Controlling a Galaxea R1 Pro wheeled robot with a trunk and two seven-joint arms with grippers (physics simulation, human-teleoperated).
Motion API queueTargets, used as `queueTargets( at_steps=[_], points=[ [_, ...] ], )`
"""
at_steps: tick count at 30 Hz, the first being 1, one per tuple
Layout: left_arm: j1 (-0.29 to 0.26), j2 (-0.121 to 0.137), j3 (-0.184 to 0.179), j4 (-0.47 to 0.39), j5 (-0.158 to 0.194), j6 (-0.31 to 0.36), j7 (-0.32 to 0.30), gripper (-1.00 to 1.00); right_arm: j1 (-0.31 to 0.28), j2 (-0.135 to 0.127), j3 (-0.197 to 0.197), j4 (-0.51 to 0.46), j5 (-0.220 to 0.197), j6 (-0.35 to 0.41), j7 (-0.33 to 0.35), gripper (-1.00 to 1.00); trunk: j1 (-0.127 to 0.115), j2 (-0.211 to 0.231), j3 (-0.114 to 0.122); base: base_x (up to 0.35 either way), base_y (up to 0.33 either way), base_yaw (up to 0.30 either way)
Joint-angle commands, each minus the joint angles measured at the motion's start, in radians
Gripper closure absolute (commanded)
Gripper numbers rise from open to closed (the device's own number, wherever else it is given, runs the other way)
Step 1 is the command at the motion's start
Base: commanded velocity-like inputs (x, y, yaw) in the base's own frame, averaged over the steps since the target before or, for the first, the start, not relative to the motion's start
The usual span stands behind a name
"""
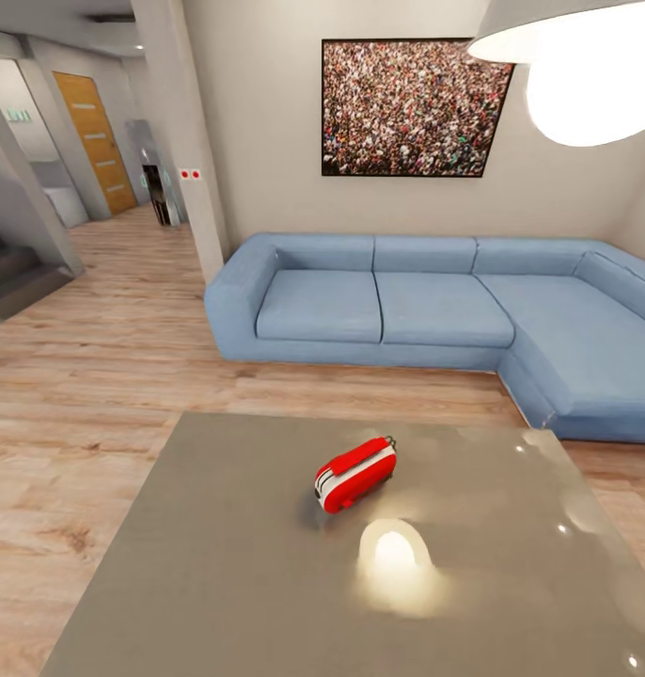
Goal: Turn on the radio receiver that's on the table in the living room.
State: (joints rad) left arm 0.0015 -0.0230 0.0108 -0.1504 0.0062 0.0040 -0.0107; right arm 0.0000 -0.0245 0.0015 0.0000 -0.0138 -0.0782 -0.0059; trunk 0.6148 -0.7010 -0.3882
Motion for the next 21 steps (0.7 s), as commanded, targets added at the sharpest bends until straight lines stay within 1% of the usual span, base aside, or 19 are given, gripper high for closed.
queueTargets(
  at_steps=[1,7,21],
  points=[
    [0.000,0.000,0.000,0.000,0.000,-0.002,0.000,-1.00,0.000,0.000,0.000,0.000,0.000,0.000,0.000,-1.00,0.000,0.000,0.000,0.186,0.000,0.000],
    [0.000,0.000,0.000,0.000,0.004,-0.006,0.000,-1.00,0.000,0.000,0.000,0.000,0.000,0.000,0.000,-1.00,0.000,0.000,0.000,0.062,0.000,0.000],
    [0.000,0.000,0.005,0.002,0.008,-0.007,0.000,-1.00,0.000,0.000,0.000,0.000,0.000,0.000,0.000,-1.00,0.000,0.000,0.000,0.004,0.000,0.000]
  ],
)
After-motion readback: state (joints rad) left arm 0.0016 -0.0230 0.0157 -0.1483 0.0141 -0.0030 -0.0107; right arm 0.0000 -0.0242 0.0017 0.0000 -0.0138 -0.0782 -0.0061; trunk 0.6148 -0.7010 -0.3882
